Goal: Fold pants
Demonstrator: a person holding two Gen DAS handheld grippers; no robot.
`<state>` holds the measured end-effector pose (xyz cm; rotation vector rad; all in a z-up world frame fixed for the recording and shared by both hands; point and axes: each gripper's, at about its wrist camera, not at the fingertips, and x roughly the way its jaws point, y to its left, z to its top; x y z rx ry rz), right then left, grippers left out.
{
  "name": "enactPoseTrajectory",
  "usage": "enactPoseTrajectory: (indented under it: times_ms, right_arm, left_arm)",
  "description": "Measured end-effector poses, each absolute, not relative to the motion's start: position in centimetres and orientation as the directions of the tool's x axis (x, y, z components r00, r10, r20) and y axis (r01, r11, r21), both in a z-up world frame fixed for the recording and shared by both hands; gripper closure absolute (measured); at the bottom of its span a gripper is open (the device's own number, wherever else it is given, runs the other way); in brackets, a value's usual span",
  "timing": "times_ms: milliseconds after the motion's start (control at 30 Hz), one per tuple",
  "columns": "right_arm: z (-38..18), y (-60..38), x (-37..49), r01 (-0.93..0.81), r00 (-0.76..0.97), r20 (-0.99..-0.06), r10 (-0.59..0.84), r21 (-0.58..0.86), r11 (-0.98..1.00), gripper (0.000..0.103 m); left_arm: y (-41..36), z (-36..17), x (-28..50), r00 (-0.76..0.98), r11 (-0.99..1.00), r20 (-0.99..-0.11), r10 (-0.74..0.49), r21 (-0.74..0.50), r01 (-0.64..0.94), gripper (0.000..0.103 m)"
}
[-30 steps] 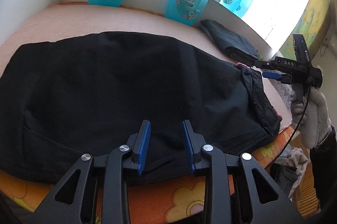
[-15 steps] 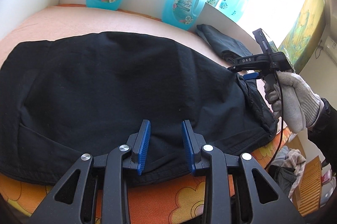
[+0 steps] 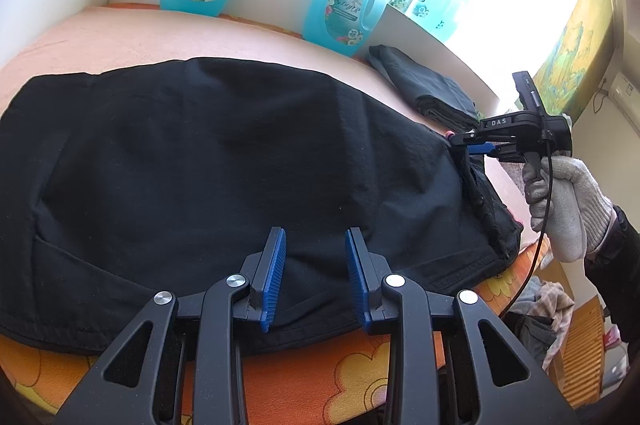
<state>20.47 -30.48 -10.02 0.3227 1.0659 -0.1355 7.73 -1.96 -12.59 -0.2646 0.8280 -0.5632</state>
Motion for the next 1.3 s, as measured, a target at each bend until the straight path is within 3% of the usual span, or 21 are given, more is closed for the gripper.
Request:
enactPoseTrajectory:
  times_ms: [433, 800, 1200, 1300]
  right_arm:
    - [-7.8, -37.1, 8.3, 0.347, 0.668, -0.742, 0.062, 0.384, 0.855, 0.089]
    - [-13.2, -40.7, 1.9, 0.458, 0.667, -0.742, 0.07, 0.482, 0.747, 0.093]
    - [-10.2, -38.6, 0.8, 0.429, 0.677, -0.73, -0.093, 0.289, 0.856, 0.096]
    - [-8.3, -37.0, 1.3, 0.368, 0.707, -0.7, -0.102, 0.241, 0.898, 0.088]
  left_arm:
    - [-2.7, -12.4, 7.9, 0.54, 0.838, -0.641, -0.545, -0.404, 0.367, 0.074]
    - [-3.3, -12.3, 7.9, 0.538, 0.853, -0.663, -0.521, -0.376, 0.362, 0.074]
    - [-0.6, -11.3, 6.2, 0.57, 0.882, -0.674, -0.47, -0.382, 0.276, 0.07]
    - [1.7, -10.4, 5.1, 0.616, 0.901, -0.664, -0.425, -0.374, 0.218, 0.069]
